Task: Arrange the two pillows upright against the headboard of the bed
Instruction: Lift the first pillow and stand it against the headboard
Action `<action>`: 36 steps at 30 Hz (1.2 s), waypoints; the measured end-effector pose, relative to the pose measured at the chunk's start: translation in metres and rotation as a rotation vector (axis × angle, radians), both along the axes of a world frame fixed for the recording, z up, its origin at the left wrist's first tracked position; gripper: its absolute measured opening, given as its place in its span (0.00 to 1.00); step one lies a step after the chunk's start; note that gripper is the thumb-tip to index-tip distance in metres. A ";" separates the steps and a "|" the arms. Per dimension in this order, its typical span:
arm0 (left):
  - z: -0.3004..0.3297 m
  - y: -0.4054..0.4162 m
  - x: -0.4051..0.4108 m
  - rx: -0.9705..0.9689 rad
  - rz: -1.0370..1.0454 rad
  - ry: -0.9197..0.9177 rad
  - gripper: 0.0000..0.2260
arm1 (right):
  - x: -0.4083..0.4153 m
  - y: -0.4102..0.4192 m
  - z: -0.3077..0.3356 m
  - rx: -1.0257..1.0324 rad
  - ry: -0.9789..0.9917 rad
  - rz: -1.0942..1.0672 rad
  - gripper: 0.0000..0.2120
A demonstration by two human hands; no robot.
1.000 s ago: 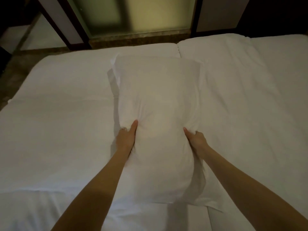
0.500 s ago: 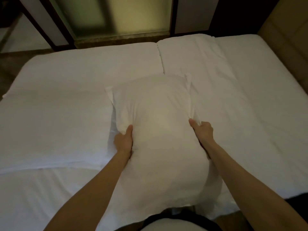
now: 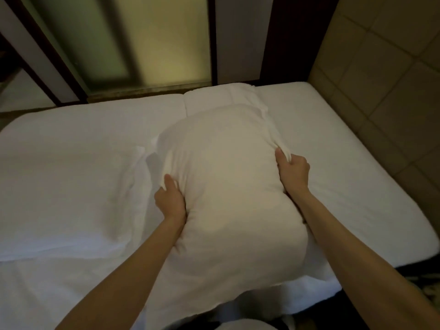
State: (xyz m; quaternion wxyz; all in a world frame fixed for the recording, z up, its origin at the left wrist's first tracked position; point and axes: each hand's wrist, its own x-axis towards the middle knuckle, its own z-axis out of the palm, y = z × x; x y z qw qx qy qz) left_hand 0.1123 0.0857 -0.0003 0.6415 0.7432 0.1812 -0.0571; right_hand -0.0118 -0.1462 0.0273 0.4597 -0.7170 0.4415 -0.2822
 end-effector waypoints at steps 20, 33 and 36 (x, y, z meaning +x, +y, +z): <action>0.030 -0.250 -0.132 -0.176 -0.074 0.046 0.23 | -0.122 -0.236 0.091 -0.372 -0.157 0.031 0.30; 0.038 -0.376 -0.029 -0.189 -0.198 0.020 0.29 | -0.053 -0.326 0.128 -0.465 -0.158 -0.061 0.28; 0.042 -0.420 -0.008 -0.228 -0.224 0.034 0.27 | -0.034 -0.364 0.134 -0.513 -0.179 -0.061 0.30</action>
